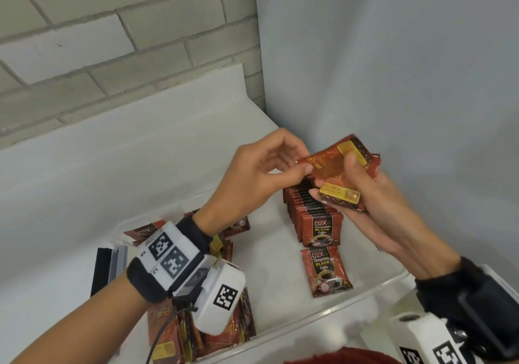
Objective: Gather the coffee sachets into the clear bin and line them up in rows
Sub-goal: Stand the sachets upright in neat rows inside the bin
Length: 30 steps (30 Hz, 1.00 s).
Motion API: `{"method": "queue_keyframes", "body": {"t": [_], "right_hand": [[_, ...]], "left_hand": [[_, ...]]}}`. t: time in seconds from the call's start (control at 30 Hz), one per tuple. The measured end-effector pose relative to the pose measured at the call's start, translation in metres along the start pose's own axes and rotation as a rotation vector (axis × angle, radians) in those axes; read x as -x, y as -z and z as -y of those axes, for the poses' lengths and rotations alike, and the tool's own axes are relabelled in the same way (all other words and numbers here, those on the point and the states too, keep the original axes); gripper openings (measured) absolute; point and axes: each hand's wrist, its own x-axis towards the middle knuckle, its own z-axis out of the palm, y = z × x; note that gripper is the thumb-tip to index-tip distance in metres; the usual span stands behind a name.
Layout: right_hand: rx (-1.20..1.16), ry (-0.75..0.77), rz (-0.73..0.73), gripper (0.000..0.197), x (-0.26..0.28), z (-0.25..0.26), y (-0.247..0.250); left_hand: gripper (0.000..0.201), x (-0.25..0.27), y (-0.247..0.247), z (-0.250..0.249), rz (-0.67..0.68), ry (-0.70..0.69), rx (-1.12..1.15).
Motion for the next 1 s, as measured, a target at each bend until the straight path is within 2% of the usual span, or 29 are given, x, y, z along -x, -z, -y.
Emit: {"method": "queue_keyframes", "body": {"t": [0.03,0.13,0.17,0.2,0.23,0.3,0.37,0.5,0.6,0.67,0.77,0.87,1.0], "right_hand": [[0.007,-0.006,0.021,0.043,-0.001,-0.001,0.001],[-0.007,-0.056,0.068,0.097,-0.003,-0.002,0.002],[-0.024,-0.078,0.082,0.103,-0.002,-0.001,0.001],[-0.043,-0.096,0.093,0.1,-0.001,0.001,0.001],[-0.058,-0.108,0.095,0.089,0.001,0.003,0.0],[-0.058,-0.103,0.07,0.055,0.003,0.006,0.0],[-0.018,-0.086,0.033,0.036,0.002,0.005,0.001],[0.026,-0.079,-0.008,0.034,0.0,0.003,0.001],[0.056,-0.072,0.012,0.031,0.001,0.003,0.001],[0.091,-0.068,0.046,0.03,0.002,0.003,0.001],[0.097,-0.057,0.091,0.027,0.003,0.002,0.0],[0.008,0.015,0.082,0.035,0.001,0.002,0.001],[-0.219,0.123,-0.032,0.053,-0.005,0.002,0.005]], "left_hand": [[0.013,0.001,0.001,0.001,-0.013,-0.078,-0.032],[0.012,0.006,0.004,0.008,-0.038,-0.262,-0.213],[0.011,0.008,0.005,0.01,-0.027,-0.295,-0.261],[0.009,0.01,0.006,0.011,-0.002,-0.316,-0.294],[0.007,0.012,0.007,0.013,0.032,-0.327,-0.319],[0.005,0.014,0.008,0.014,0.09,-0.331,-0.364],[0.008,0.014,0.01,0.014,0.113,-0.311,-0.375],[0.018,0.01,0.015,0.01,0.095,-0.188,-0.28],[0.015,0.01,0.015,0.002,0.092,0.061,-0.065],[0.019,0.009,0.012,-0.004,0.112,0.176,0.058],[0.025,0.006,0.009,-0.009,0.148,0.21,0.067],[0.022,0.003,0.014,-0.011,0.186,0.227,0.033],[0.021,0.007,0.009,-0.01,0.413,0.252,-0.09]]}}
